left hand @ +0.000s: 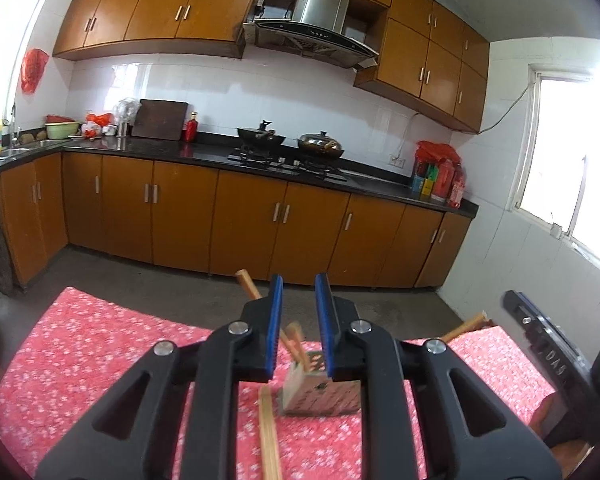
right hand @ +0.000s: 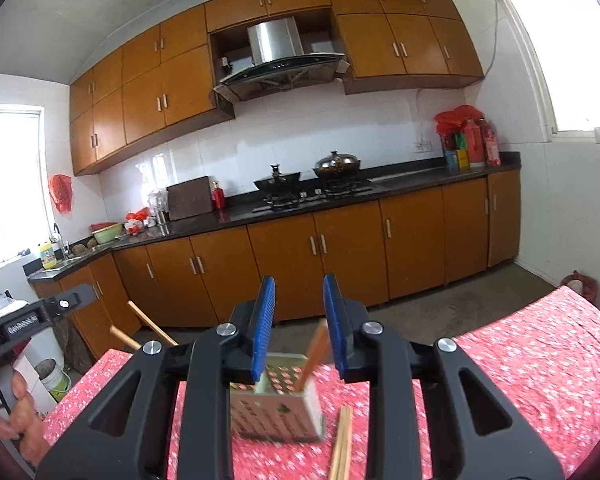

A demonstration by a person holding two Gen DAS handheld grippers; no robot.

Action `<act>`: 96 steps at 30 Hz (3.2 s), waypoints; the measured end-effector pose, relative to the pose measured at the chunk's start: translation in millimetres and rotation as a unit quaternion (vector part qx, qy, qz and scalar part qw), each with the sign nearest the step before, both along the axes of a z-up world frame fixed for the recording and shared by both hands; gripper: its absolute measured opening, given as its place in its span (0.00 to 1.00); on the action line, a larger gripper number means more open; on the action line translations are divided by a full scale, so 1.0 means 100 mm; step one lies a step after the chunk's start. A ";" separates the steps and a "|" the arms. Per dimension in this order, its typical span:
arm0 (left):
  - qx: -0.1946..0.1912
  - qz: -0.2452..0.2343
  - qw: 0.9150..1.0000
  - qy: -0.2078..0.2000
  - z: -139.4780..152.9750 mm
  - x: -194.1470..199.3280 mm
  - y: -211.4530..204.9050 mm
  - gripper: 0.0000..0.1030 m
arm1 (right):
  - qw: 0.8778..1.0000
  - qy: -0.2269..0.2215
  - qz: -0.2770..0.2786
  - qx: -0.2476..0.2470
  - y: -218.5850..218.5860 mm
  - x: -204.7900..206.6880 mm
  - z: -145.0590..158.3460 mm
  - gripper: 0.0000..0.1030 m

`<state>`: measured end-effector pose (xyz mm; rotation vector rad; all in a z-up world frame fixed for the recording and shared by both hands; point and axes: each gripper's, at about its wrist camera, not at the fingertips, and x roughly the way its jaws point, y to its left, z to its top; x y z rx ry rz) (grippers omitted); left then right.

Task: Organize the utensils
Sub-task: 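Drop both chopsticks into the holder and open both tools, then move both open tools back down to the chopsticks on the cloth, then close the left tool on a chopstick while the right tool grasps another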

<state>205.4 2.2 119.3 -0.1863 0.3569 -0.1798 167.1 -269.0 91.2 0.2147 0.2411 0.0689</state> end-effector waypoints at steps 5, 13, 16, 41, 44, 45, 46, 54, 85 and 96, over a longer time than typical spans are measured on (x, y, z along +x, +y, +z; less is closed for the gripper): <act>0.040 0.021 0.999 0.010 -0.28 -0.32 0.16 0.23 | 0.998 0.055 -0.032 -0.004 -0.25 -0.18 -0.36 0.26; 0.090 0.030 0.989 0.114 -1.20 -0.30 0.23 0.23 | 0.960 0.276 0.042 0.030 -0.21 0.01 -1.63 0.14; 0.081 0.023 0.985 0.152 -1.45 -0.26 0.26 0.23 | 0.948 0.311 0.067 0.028 -0.02 0.03 -1.88 0.11; 0.046 -0.043 0.966 0.249 -2.15 -0.19 0.01 0.22 | 0.942 0.333 0.012 -0.034 0.06 0.17 -2.17 0.07; 0.047 -0.053 0.963 0.258 -2.22 -0.17 -0.04 0.19 | 0.942 0.332 0.013 -0.037 0.03 0.16 -2.18 0.07; 0.046 -0.057 0.962 0.262 -2.25 -0.17 -0.07 0.18 | 0.943 0.331 0.013 -0.041 0.04 0.16 -2.17 0.07; 0.045 -0.059 0.963 0.259 -2.26 -0.16 -0.08 0.18 | 0.943 0.330 0.012 -0.044 0.05 0.14 -2.17 0.07; 0.075 -0.058 0.961 0.259 -2.34 -0.16 -0.19 0.17 | 0.943 0.329 0.015 -0.045 0.04 0.10 -2.17 0.07; 0.072 0.038 0.964 0.254 -2.40 0.30 0.44 0.09 | 0.948 0.312 -0.024 -0.056 -0.31 0.25 -2.19 0.08; 0.059 0.036 0.965 0.254 -2.40 0.19 0.51 0.10 | 0.948 0.311 -0.025 -0.056 -0.30 0.25 -2.20 0.08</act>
